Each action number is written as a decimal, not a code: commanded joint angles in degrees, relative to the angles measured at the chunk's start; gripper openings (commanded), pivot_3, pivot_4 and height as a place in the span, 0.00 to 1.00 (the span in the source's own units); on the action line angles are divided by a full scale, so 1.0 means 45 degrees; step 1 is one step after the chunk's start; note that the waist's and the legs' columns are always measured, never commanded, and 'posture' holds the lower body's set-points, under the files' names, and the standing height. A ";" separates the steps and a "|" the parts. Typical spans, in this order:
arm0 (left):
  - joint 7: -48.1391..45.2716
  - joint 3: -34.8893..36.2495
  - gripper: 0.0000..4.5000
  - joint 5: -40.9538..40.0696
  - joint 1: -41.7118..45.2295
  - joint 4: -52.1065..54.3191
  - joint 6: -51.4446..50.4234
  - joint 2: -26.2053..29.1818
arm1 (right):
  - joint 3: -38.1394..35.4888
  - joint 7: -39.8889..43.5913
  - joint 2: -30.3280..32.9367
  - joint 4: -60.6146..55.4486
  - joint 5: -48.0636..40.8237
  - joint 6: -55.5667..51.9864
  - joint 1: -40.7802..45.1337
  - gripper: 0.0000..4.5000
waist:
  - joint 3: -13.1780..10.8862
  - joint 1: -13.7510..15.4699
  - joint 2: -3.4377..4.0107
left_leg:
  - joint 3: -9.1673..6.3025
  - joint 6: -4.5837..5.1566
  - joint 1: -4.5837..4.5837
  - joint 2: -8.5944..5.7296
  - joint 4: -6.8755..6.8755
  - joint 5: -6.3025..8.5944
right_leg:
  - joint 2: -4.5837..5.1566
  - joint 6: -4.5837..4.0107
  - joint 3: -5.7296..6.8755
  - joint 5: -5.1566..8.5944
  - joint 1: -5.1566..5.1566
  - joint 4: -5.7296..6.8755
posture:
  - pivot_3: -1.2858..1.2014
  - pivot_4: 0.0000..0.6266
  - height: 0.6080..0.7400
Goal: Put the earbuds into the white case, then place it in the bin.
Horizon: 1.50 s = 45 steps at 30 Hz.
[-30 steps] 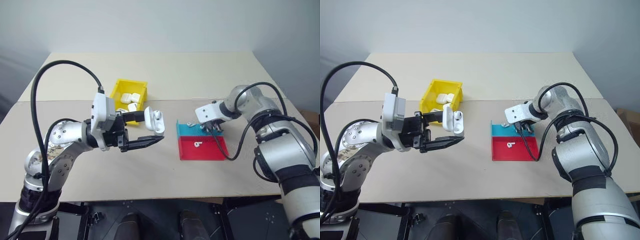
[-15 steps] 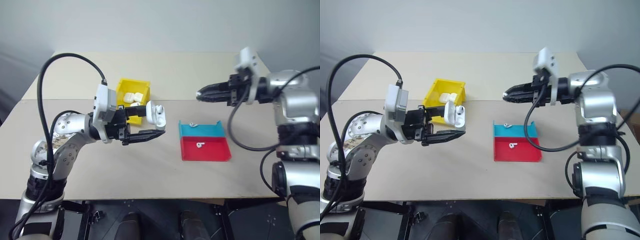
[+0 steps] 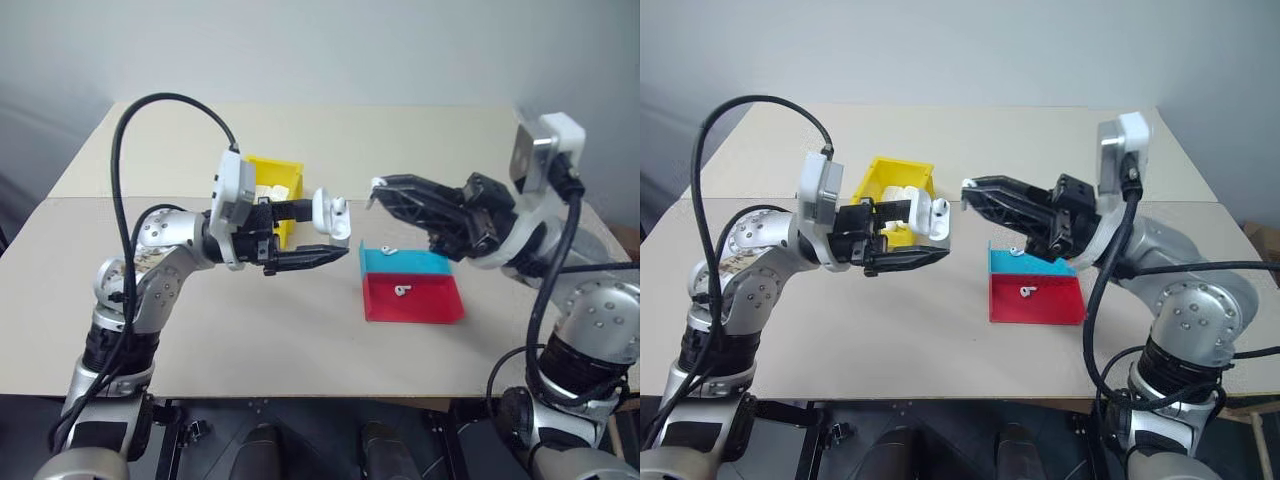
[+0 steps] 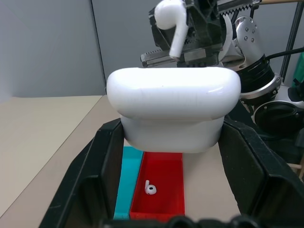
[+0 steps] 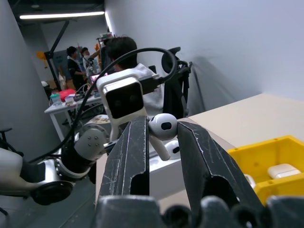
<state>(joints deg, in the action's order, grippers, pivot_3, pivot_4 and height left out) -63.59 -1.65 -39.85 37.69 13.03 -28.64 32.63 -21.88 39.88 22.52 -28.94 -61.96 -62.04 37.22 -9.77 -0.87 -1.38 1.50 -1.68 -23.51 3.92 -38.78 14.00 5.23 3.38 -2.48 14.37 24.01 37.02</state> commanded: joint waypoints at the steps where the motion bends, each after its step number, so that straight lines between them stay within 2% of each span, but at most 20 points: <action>1: -0.0187 -0.0147 0.61 0.0236 0.0309 0.0207 0.0348 -0.0085 | 0.0118 -0.1046 0.0311 -0.0643 -0.1630 -0.0064 -0.0056 0.23 | 0.0000 0.0004 0.0000 | 0.0000 0.0001 0.0000 0.0001 0.0002 0.0000 | -0.0001 0.0000 0.0001 0.0000 0.0000 -0.0002 | 0.52 0.24 1.00; 7: -0.0089 -0.0290 0.61 0.0786 0.0329 0.0433 0.0531 -0.0033 | 0.0682 -0.2190 0.1458 -0.0741 -0.3252 -0.0010 -0.0263 0.23 | 0.0000 0.0006 -0.0001 | -0.0002 0.0003 -0.0004 0.0001 0.0001 0.0001 | -0.0002 0.0000 0.0001 0.0000 0.0000 -0.0011 | 0.52 0.24 1.00; 17: 0.0034 -0.0101 0.61 0.0132 -0.0109 0.1429 0.0071 -0.0166 | 0.1442 -0.2962 0.2892 -0.1037 -0.4642 0.0569 -0.0757 0.23 | 0.0002 0.0003 -0.0004 | -0.0005 0.0005 -0.0010 0.0000 -0.0003 0.0002 | 0.0000 0.0001 0.0000 0.0000 -0.0001 -0.0024 | 0.52 0.24 1.00; 26: 0.0168 -0.0085 0.61 -0.0073 -0.0193 0.1650 -0.0112 -0.0150 | 0.1813 -0.3069 0.3470 -0.0978 -0.4771 0.1022 -0.0955 0.23 | 0.0002 0.0011 -0.0006 | -0.0007 0.0006 -0.0013 0.0000 -0.0002 0.0003 | -0.0001 0.0001 0.0001 0.0001 0.0000 -0.0030 | 0.52 0.24 1.00; 35: 0.0277 -0.0105 0.61 -0.0034 -0.0216 0.1605 -0.0125 -0.0203 | 0.2414 -0.2295 0.4281 -0.1247 -0.3924 0.1212 -0.1215 0.23 | 0.0002 0.0013 -0.0006 | -0.0008 0.0007 -0.0014 0.0000 -0.0003 0.0003 | -0.0001 0.0001 0.0001 0.0001 -0.0001 -0.0034 | 0.52 0.24 1.00; 38: 0.0301 -0.0092 0.61 -0.0034 -0.0229 0.1621 -0.0131 -0.0216 | 0.2595 -0.2408 0.4404 -0.1285 -0.3718 0.1272 -0.1181 0.37 | 0.0002 0.0007 -0.0006 | -0.0008 0.0007 -0.0014 0.0001 -0.0002 0.0003 | -0.0002 0.0002 0.0001 0.0001 0.0000 -0.0036 | 0.52 0.24 1.00; 45: 0.0348 -0.0056 0.61 -0.0063 -0.0242 0.1662 -0.0193 -0.0210 | 0.2872 -0.2941 0.4690 -0.1203 -0.3504 0.1223 -0.0875 0.89 | 0.0002 0.0018 -0.0007 | -0.0008 0.0007 -0.0016 0.0000 -0.0004 0.0003 | 0.0000 0.0002 0.0002 0.0001 0.0000 -0.0036 | 0.52 0.24 1.00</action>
<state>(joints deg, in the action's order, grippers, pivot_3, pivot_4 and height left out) -61.49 -3.12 -38.44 35.54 18.03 -30.45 32.19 -9.64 27.55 42.76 -33.83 -78.35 -56.72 32.79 -9.76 -0.79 -1.41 1.46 -1.65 -23.58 3.93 -38.79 14.01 5.23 3.39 -2.47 14.38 24.01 36.85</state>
